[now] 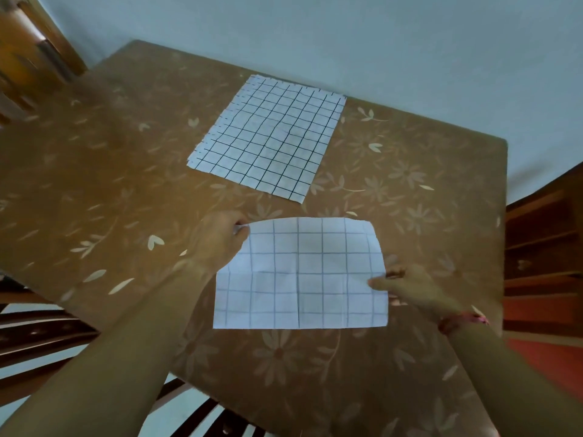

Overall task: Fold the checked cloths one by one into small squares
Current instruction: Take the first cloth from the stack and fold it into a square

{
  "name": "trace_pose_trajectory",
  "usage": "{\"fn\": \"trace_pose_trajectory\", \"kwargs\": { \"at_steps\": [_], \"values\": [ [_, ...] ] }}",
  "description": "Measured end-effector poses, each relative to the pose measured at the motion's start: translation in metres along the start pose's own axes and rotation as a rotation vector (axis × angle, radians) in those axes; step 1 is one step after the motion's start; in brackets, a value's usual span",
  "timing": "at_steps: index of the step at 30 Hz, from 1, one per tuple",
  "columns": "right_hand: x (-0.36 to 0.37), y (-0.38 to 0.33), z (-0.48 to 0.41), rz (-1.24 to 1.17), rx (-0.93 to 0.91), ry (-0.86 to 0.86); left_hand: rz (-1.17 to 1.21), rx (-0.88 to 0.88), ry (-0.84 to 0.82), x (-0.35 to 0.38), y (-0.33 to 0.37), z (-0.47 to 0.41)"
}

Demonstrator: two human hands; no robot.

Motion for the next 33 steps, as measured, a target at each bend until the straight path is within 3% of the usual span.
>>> {"fn": "trace_pose_trajectory", "kwargs": {
  "at_steps": [5, 12, 15, 24, 28, 33],
  "values": [
    [0.012, 0.003, -0.016, 0.091, 0.010, 0.125, -0.100, 0.056, 0.059, 0.022, -0.014, -0.001],
    [0.024, -0.003, -0.014, 0.221, 0.003, 0.268, -0.252, 0.082, -0.113, 0.058, -0.006, 0.058],
    [0.027, -0.003, -0.014, 0.223, -0.005, 0.281, -0.172, 0.065, -0.247, 0.080, -0.004, 0.095],
    [0.036, -0.006, 0.001, 0.330, -0.049, 0.424, -0.274, 0.154, -0.275, 0.122, -0.002, 0.163],
    [0.061, -0.002, 0.023, 0.557, -0.335, 0.579, -0.304, 0.188, -0.300, 0.133, 0.008, 0.183],
    [0.117, 0.015, 0.055, 0.884, -0.556, 0.438, -0.289, 0.144, -0.341, 0.145, 0.005, 0.197]
  ]
}}
Point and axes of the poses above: each hand's wrist, its own z-axis away from the middle knuckle, its own x-axis out of the palm, y = z × x, the point moved 1 cm from there along -z, towards the middle knuckle, and after that the axes turned 9 degrees about z, right-handed, at the moved point
